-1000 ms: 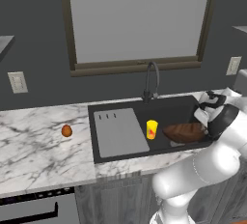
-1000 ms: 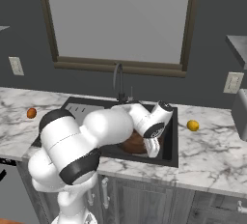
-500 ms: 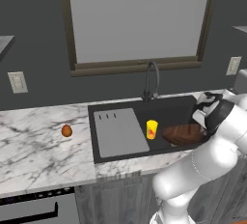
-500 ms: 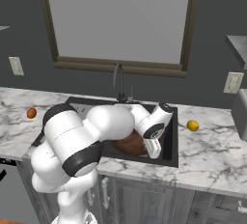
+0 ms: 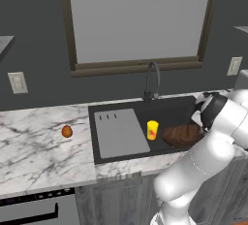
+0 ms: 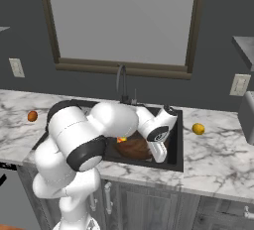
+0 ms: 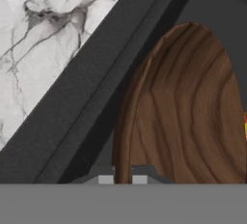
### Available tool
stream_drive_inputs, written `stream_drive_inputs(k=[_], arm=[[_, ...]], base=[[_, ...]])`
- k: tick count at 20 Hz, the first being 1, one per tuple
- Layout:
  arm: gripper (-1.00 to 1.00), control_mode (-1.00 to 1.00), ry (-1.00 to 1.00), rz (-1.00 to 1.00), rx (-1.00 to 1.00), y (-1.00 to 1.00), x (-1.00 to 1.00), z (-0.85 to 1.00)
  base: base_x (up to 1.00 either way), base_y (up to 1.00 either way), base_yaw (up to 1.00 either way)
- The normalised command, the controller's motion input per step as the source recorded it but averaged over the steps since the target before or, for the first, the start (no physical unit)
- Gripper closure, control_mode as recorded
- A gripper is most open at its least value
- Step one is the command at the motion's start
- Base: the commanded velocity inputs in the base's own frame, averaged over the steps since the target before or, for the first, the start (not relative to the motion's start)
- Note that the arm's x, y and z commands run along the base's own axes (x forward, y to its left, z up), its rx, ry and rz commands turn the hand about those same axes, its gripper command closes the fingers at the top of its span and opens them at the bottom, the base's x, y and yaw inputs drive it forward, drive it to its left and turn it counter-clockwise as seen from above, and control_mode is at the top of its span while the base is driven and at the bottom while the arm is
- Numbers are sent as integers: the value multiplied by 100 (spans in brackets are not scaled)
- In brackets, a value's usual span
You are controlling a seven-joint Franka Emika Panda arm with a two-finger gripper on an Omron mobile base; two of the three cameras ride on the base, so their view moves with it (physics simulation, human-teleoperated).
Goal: Remove the mango and lemon from the sink. Then move the bowl and cup from the counter to the sink for washing.
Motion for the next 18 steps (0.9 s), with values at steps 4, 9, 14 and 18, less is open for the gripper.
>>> stream_drive_inputs(k=[4, 9, 14, 18], arm=[[100, -100, 0, 5, 0, -3, 10, -9], [100, -100, 0, 5, 0, -4, 10, -9], [100, -100, 0, 5, 0, -5, 12, -8], [100, -100, 0, 5, 0, -6, 11, -8]], base=[[0, 0, 0], [0, 0, 0], [0, 0, 0], [0, 0, 0]])
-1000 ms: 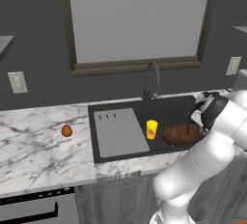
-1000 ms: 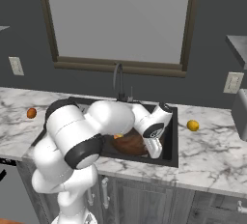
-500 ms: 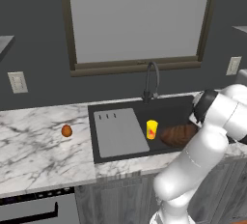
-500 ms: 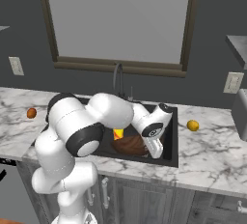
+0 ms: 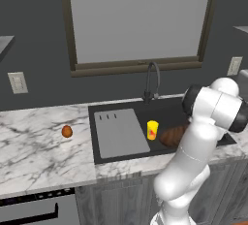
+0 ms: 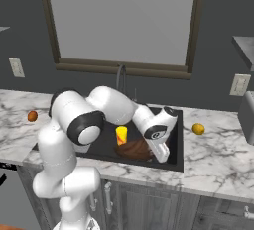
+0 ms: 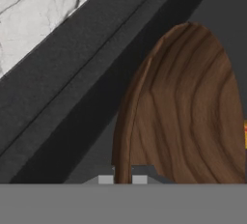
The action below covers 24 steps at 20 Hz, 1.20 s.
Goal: Remove the mango and lemon from the sink. Then move the bowl and cup from the counter to the sink for washing.
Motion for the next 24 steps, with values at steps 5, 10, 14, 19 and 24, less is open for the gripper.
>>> stream_drive_inputs(k=[5, 10, 14, 19, 24], arm=[[100, -100, 0, 5, 0, -5, 11, -9], [100, -100, 0, 6, 0, -5, 12, -10], [100, -100, 0, 6, 0, -3, 12, -9], [100, -100, 0, 6, 0, 0, 10, -11], [100, -100, 0, 6, 0, 1, 7, -14]], base=[[0, 0, 0], [0, 0, 0], [0, 0, 0], [0, 0, 0], [0, 0, 0]])
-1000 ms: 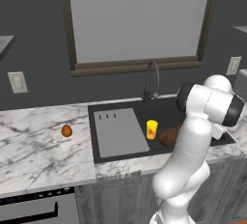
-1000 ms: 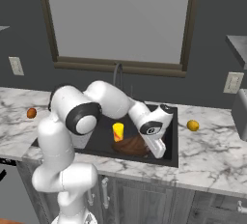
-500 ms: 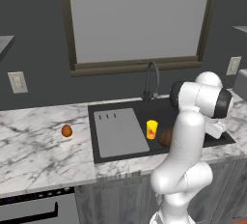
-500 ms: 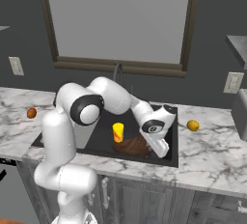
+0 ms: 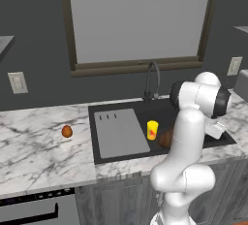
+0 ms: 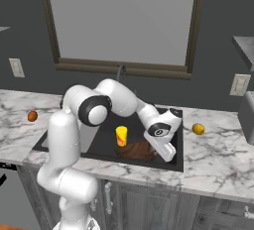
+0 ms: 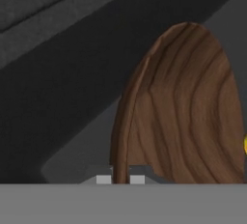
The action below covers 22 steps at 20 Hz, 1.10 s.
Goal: Remove the mango and lemon from the sink. Then move the bowl and cup from the counter to the sink for washing.
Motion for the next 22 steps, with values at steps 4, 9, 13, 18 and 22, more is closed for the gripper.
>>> stream_drive_inputs(k=[4, 9, 13, 18, 22], arm=[[100, -100, 0, 5, 0, 0, 7, -13], [100, -100, 0, 5, 0, 0, 10, -12], [100, -100, 0, 5, 0, 0, 7, -10], [100, -100, 0, 5, 0, 7, 1, -14], [100, -100, 0, 5, 0, 2, 2, -13]], base=[[0, 0, 0], [0, 0, 0], [0, 0, 0], [0, 0, 0], [0, 0, 0]])
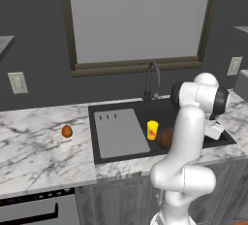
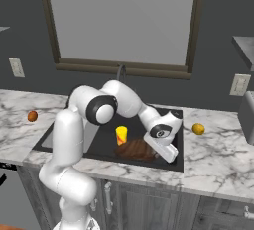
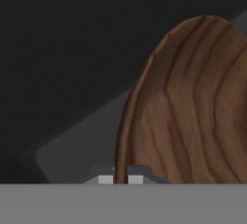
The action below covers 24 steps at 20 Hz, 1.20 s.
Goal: Remove the mango and lemon from the sink. Then move the bowl and cup from the counter to the sink for washing.
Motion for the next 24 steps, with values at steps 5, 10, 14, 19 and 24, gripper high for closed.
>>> stream_drive_inputs(k=[5, 10, 14, 19, 24], arm=[[100, -100, 0, 5, 0, 0, 5, -12], [100, -100, 0, 6, 0, 0, 4, -11], [100, -100, 0, 5, 0, 0, 3, -13], [100, -100, 0, 5, 0, 0, 1, -15], [100, -100, 0, 5, 0, 0, 0, -15]], base=[[0, 0, 0], [0, 0, 0], [0, 0, 0], [0, 0, 0], [0, 0, 0]])
